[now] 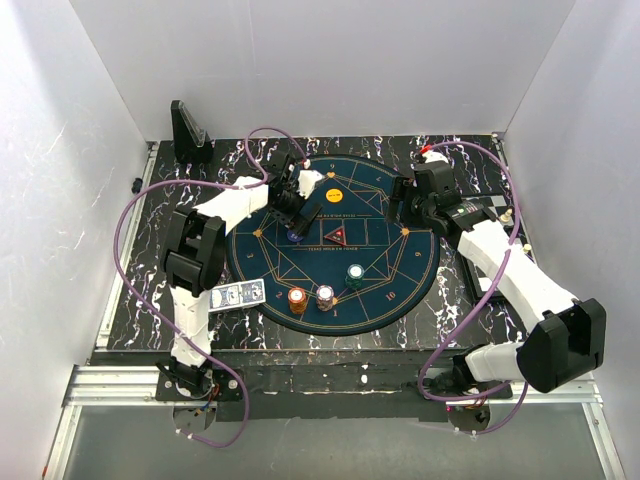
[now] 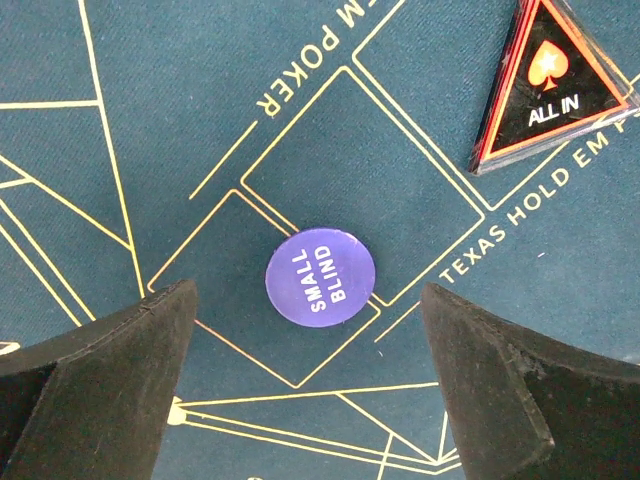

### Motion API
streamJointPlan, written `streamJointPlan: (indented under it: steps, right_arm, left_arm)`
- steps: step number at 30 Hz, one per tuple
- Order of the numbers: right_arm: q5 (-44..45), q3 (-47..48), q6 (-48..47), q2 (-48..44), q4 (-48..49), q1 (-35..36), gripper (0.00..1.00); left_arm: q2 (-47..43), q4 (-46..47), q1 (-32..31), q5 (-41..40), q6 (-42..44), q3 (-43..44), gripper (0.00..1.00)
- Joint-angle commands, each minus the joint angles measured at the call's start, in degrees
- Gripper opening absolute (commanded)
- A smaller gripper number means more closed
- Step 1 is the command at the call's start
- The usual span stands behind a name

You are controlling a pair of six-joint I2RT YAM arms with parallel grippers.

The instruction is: Distribute texas hold em gaming equipment

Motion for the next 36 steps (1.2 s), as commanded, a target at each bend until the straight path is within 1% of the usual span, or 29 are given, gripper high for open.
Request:
streamJointPlan:
  steps: [1,4,6,8,11,12,14,17,19,24,28,31,34,36]
  right_arm:
    - [-1.6,-0.7,0.6,-1.6,3.2,-0.6,0.8]
    - [-2.0,-1.0,0.6,-1.8,3.5,-0.9,0.78]
    - [-2.2,-1.3,0.5,-2.1,3.8,-0.9,0.76]
    - [-2.3,-1.3,0.5,-2.3,3.8,-1.0,0.75]
    - [-2.3,-1.4,0.4,-2.5,3.5,-1.1,0.73]
    - [-2.2,-1.5,0.3,-2.6,3.6,-1.3,0.7]
    - [-2.4,-1.7,0.4,-2.5,3.5,-1.4,0.64]
    - [-2.7,-1.4,0.4,-2.2,3.4,-1.7,0.6]
    - [-2.9,-0.8,0.3,-2.1,3.2,-1.7,0.59]
    - [-3.0,0.6,0.0,-1.4,2.7,-1.7,0.57]
    - [-3.6,0.9,-0.1,-1.4,2.7,-1.9,0.53]
    - [-3.7,0.9,-0.1,-1.5,2.4,-1.9,0.49]
    - [-3.4,0.8,-0.3,-1.8,2.2,-1.9,0.46]
    - [-3.6,0.8,-0.4,-2.0,2.2,-1.9,0.42]
  left_arm:
    - [-0.3,2.1,-0.4,2.2,1.3,0.2,0.93]
    - [0.0,2.7,-0.8,2.7,1.2,-0.4,0.9]
    - [0.6,3.0,-0.8,3.2,0.9,-0.3,0.85]
    - [1.1,2.9,-0.8,4.0,0.5,0.3,0.78]
    - [1.2,3.0,-1.2,4.8,0.2,0.4,0.64]
    - [1.2,3.2,-1.4,4.9,0.2,0.0,0.61]
    - [0.9,3.6,-1.5,4.7,0.2,-1.2,0.59]
    - [0.3,4.8,-1.5,2.7,0.5,-3.7,0.57]
    - [-0.6,5.9,-1.5,1.1,1.0,-5.7,0.54]
    - [-2.8,7.4,-1.5,-1.4,2.6,-9.9,0.52]
    - [-4.4,8.3,-1.3,-3.7,2.7,-11.3,0.5]
    - [-5.6,8.8,-0.4,-5.0,2.7,-12.4,0.47]
    - [-6.6,9.0,1.3,-6.8,3.1,-13.9,0.4]
    - [-7.2,9.1,3.1,-7.5,3.1,-14.7,0.36]
